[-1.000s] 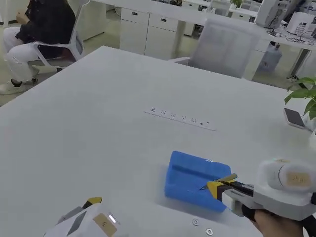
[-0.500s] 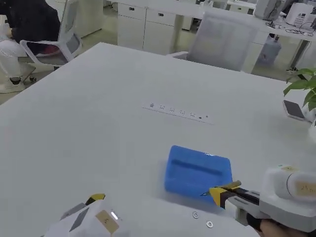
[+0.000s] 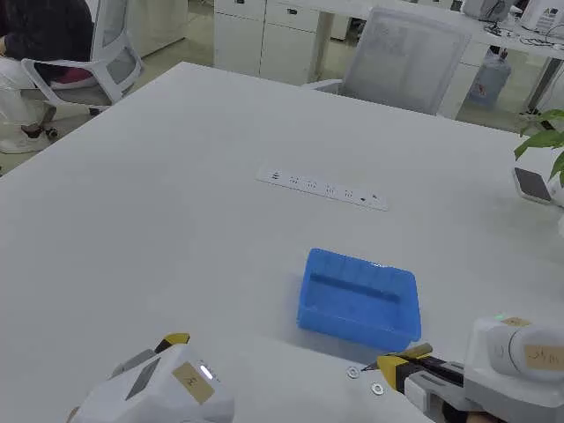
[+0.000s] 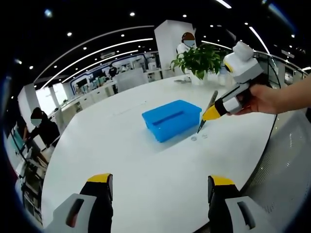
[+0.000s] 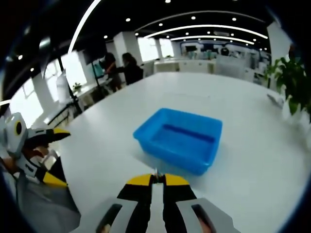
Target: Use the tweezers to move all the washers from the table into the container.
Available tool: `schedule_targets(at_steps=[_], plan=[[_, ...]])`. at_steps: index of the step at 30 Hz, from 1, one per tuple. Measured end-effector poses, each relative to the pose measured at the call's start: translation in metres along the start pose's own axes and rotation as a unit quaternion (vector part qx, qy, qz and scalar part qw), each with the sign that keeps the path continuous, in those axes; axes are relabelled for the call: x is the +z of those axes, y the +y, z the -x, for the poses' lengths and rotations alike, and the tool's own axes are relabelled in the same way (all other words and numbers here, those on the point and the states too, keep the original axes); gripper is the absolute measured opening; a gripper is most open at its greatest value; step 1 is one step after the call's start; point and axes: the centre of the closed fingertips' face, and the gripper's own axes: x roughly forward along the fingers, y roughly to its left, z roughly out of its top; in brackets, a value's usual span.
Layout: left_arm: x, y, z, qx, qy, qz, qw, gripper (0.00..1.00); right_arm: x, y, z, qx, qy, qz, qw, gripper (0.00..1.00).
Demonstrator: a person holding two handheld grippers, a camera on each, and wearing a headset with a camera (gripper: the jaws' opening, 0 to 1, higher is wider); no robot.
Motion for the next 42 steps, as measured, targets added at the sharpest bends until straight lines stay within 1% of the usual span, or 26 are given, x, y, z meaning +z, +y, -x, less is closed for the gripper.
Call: schedule_targets(at_steps=[2,7,13,16,19,20,22,24,27,30,34,36,39,42], plan=[[-0.001,0.0,0.0,-0.001,0.002,0.001,1.0,0.82,-0.003,-0.003,-0.004,-0.001,0.006,-0.001,1.0,0.04],[0.0,0.0,0.0,-0.001,0.0,0.001,1.0,0.81,-0.004,-0.006,-0.009,-0.003,0.009,-0.01,0.9999,0.04],[-0.001,-0.001,0.0,-0.004,0.002,-0.001,1.0,0.81,-0.004,-0.009,-0.017,-0.006,0.015,-0.007,0.9998,0.04],[-0.001,-0.001,0.0,-0.002,0.002,-0.001,1.0,0.81,-0.005,-0.008,-0.021,-0.004,0.018,-0.006,0.9998,0.04],[-0.001,0.0,0.0,0.0,0.002,0.001,1.0,0.81,-0.008,-0.008,-0.023,-0.006,0.029,0.007,0.9995,0.04],[-0.001,0.0,0.0,0.0,0.002,0.001,1.0,0.81,-0.011,-0.008,-0.024,-0.01,0.038,0.018,0.9991,0.04],[-0.002,0.001,0.0,0.001,0.003,-0.001,1.0,0.81,-0.015,-0.005,-0.025,-0.009,0.047,0.041,0.998,0.04],[-0.002,0.001,0.0,0.002,0.003,-0.002,1.0,0.81,-0.017,-0.002,-0.025,-0.008,0.051,0.045,0.9976,0.04],[-0.001,0.001,0.0,0.004,0.003,-0.002,1.0,0.81,-0.017,-0.004,-0.025,-0.013,0.052,0.055,0.997,0.03],[-0.001,0.002,0.001,0.005,0.002,0.001,1.0,0.81,-0.017,-0.005,-0.026,-0.013,0.055,0.049,0.9972,0.02],[-0.001,0.002,0.0,0.005,0.002,0.0,1.0,0.8,-0.015,-0.002,-0.021,-0.01,0.057,0.053,0.9969,0.02],[-0.001,0.002,0.0,0.004,0.001,-0.001,1.0,0.8,-0.014,0.002,-0.016,-0.001,0.059,0.049,0.9971,0.02],[-0.001,0.001,0.0,0.002,0.002,-0.003,1.0,0.79,-0.013,0.011,-0.001,0.013,0.064,0.052,0.9965,0.02],[0.002,-0.003,0.001,-0.008,-0.003,-0.007,0.9999,0.72,-0.013,0.02,0.015,0.029,0.065,0.06,0.9957,0.02]])
